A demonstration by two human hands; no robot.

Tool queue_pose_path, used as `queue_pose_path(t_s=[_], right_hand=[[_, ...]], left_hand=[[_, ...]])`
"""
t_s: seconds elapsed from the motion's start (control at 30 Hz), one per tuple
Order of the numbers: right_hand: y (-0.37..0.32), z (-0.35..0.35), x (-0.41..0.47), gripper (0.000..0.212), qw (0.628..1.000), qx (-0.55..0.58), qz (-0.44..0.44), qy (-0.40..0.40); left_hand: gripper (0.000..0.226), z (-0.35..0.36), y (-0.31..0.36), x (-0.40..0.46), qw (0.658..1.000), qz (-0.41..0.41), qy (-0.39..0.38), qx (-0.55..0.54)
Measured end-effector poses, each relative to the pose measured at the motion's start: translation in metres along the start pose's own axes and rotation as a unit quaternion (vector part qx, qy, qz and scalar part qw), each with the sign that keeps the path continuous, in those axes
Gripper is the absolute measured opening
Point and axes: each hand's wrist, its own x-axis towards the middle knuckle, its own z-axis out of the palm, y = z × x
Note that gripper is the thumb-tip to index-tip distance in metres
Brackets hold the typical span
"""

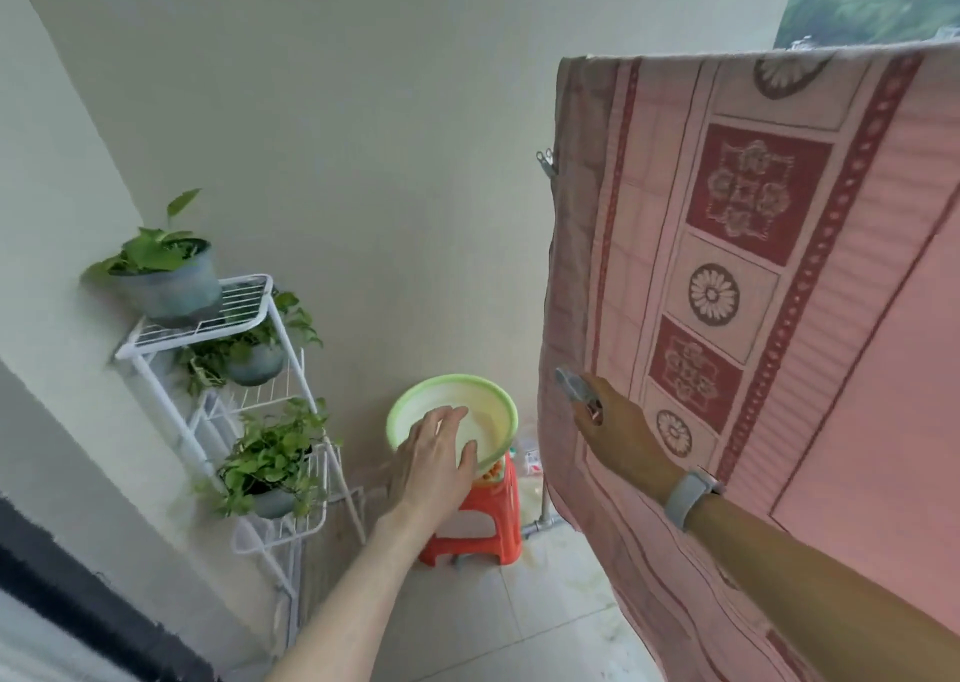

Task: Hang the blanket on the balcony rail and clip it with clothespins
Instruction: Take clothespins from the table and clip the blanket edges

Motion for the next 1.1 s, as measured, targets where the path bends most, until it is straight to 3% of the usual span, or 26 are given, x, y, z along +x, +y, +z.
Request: queue_pose_path(t_s=[0.13, 0.27, 0.47, 0.67, 0.77, 0.87, 0.93, 1.0, 1.1], right_hand=[[0.026, 0.034, 0.106, 0.024, 0.996, 0.015, 0.085, 0.012], [0.045, 0.055, 0.182, 0.016, 0.994, -0.026, 0.109, 0.013], [0.085, 0.089, 0.246, 0.020, 0.983, -0.081, 0.163, 0.037], [0.106, 0.124, 0.293, 0.028, 0.954, -0.122, 0.257, 0.090], [0.109, 0.137, 0.313, 0.029, 0.939, -0.165, 0.286, 0.093], [0.107, 0.141, 0.325, 0.027, 0.925, -0.204, 0.299, 0.116], [0.105, 0.140, 0.329, 0.026, 0.917, -0.224, 0.305, 0.129], [0.104, 0.139, 0.330, 0.025, 0.908, -0.245, 0.308, 0.145], [0.106, 0.139, 0.330, 0.015, 0.894, -0.267, 0.322, 0.162]], left_hand=[[0.042, 0.018, -0.029, 0.119, 0.999, 0.015, -0.028, 0.010], [0.040, 0.038, -0.049, 0.205, 0.999, 0.018, -0.045, -0.015], [0.035, 0.101, -0.081, 0.321, 0.980, 0.024, -0.131, -0.146], [0.029, 0.168, -0.083, 0.430, 0.941, 0.076, -0.251, -0.214], [0.037, 0.191, -0.074, 0.474, 0.920, 0.084, -0.291, -0.250], [0.052, 0.213, -0.062, 0.500, 0.891, 0.156, -0.335, -0.263], [0.050, 0.224, -0.055, 0.508, 0.867, 0.177, -0.362, -0.294], [0.027, 0.229, -0.052, 0.507, 0.863, 0.148, -0.345, -0.339], [0.010, 0.229, -0.057, 0.488, 0.896, 0.140, -0.250, -0.339]])
